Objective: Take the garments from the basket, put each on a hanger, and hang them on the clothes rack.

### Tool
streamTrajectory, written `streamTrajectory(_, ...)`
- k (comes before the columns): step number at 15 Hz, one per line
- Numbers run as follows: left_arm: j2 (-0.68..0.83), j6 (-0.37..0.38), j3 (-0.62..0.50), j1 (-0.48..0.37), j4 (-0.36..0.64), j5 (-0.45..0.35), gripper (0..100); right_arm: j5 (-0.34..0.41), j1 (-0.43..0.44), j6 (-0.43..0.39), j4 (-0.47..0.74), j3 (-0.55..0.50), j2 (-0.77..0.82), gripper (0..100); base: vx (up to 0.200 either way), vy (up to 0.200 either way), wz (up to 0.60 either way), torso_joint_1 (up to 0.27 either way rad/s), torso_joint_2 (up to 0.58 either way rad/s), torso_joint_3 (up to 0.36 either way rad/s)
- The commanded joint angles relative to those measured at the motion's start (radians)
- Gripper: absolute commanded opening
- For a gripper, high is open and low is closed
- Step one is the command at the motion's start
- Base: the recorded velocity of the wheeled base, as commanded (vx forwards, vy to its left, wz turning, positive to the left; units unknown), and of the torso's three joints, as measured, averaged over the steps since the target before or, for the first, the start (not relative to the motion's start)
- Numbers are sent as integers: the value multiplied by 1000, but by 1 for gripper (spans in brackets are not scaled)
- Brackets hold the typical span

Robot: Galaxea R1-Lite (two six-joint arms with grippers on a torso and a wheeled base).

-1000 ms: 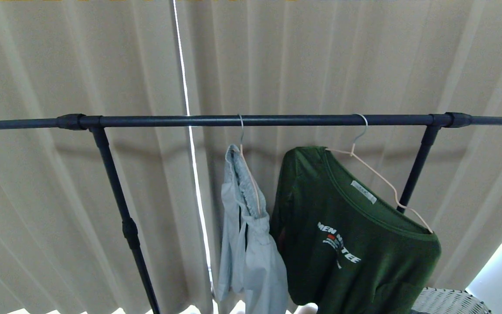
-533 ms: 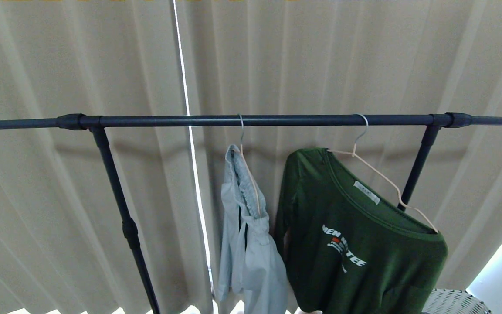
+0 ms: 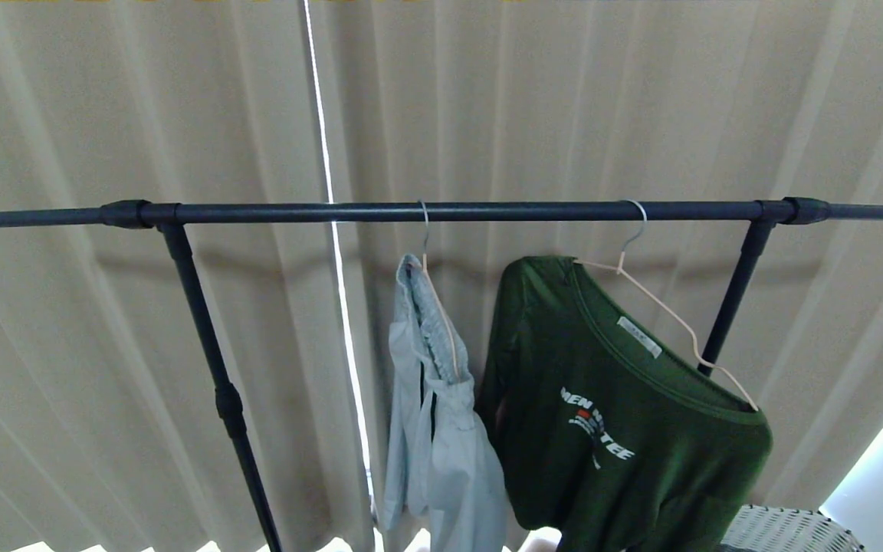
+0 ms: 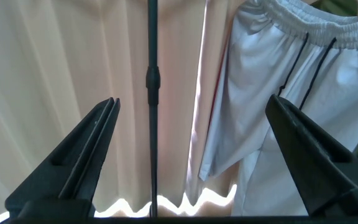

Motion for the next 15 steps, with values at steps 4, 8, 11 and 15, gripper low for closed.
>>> streamTrajectory(4, -1, 0, 0, 0, -1, 0, 100, -64, 7, 43, -1, 0, -22, 100, 0, 0, 0, 0, 0, 0)
streamTrajectory(8, -1, 0, 0, 0, -1, 0, 100, -66, 7, 43, -1, 0, -22, 100, 0, 0, 0, 0, 0, 0)
streamTrajectory(11, -1, 0, 0, 0, -1, 0, 100, -66, 7, 43, -1, 0, -22, 100, 0, 0, 0, 0, 0, 0)
streamTrajectory(15, -1, 0, 0, 0, -1, 0, 100, -67, 7, 43, -1, 0, -22, 100, 0, 0, 0, 0, 0, 0)
